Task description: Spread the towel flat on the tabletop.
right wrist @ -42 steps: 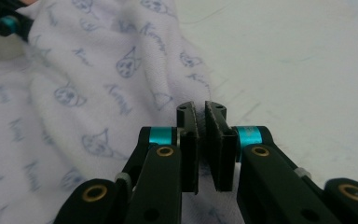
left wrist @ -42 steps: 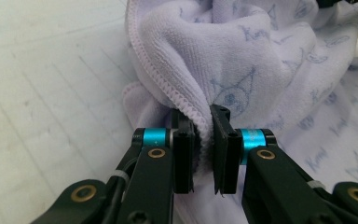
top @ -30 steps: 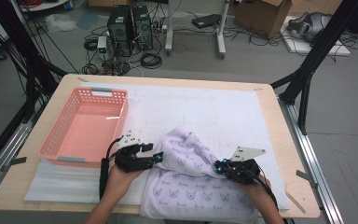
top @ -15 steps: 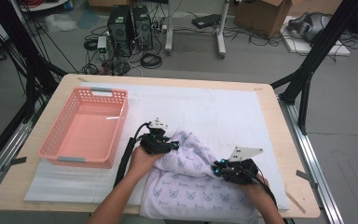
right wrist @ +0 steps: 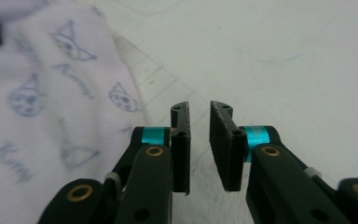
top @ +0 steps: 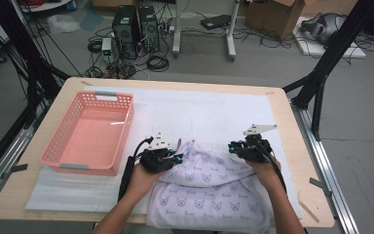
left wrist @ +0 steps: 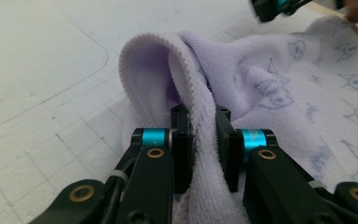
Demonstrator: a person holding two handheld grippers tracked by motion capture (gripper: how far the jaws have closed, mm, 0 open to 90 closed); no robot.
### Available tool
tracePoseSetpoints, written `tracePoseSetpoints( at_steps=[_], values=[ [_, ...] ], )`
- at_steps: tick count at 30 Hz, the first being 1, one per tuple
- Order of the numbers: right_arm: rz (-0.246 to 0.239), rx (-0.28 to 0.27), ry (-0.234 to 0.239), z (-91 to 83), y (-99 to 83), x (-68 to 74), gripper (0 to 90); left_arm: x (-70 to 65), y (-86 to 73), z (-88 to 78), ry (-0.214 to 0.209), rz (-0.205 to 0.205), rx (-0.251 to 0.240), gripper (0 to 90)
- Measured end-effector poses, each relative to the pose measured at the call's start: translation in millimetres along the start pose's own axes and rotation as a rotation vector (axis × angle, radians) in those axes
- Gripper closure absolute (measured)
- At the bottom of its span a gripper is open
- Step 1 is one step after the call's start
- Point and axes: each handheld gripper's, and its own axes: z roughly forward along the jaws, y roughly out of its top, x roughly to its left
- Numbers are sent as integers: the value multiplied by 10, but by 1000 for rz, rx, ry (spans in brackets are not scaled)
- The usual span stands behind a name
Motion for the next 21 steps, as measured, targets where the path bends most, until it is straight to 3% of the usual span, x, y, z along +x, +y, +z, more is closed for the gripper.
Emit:
tracePoseSetpoints(
  at_steps=[3, 6, 11, 14, 16, 18, 21],
  values=[
    [12, 62, 67, 207, 45, -41, 780, 3, -49, -9, -8, -18, -27, 792],
    [8, 105, 191, 352, 65, -3, 691, 1, -66, -24, -2, -4, -33, 792],
    [22, 127, 358, 462, 61, 132, 618, 8, -73, -42, 9, -5, -43, 788],
    [29, 140, 397, 490, 63, 208, 664, 16, -73, -46, 17, -6, -50, 784],
    [14, 164, 435, 508, 67, 268, 857, 23, -71, -51, 21, -9, -55, 783],
    [-16, 166, 418, 492, 89, 319, 885, 27, -68, -61, 20, -14, -62, 780],
    [-11, 138, 388, 443, 106, 289, 894, 31, -57, -89, 23, -19, -79, 773]
  ],
)
